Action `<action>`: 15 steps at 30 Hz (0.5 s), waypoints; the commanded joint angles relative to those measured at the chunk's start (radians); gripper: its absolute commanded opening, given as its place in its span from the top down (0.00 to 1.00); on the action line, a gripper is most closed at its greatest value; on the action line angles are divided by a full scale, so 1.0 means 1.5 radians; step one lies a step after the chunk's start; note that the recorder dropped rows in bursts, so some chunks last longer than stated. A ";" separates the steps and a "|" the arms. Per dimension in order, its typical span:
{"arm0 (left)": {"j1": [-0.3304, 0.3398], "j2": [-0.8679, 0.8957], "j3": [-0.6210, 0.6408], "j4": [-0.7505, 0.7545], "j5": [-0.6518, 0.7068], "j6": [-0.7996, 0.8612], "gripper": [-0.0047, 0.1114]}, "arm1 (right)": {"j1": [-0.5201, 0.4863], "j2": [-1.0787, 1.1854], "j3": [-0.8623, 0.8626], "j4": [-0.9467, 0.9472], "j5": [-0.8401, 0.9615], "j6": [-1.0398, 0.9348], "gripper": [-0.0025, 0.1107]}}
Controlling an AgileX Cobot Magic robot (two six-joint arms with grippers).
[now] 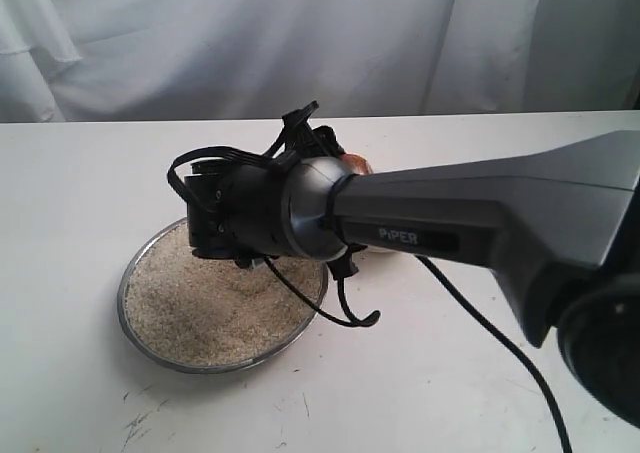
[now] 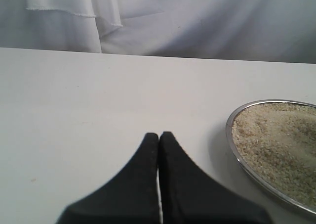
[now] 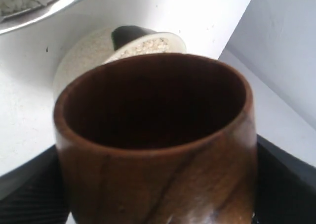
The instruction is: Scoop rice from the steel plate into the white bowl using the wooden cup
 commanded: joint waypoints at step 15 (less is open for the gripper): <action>-0.002 -0.003 0.003 0.000 -0.004 0.000 0.96 | 0.048 0.054 -0.004 -0.117 0.003 0.009 0.98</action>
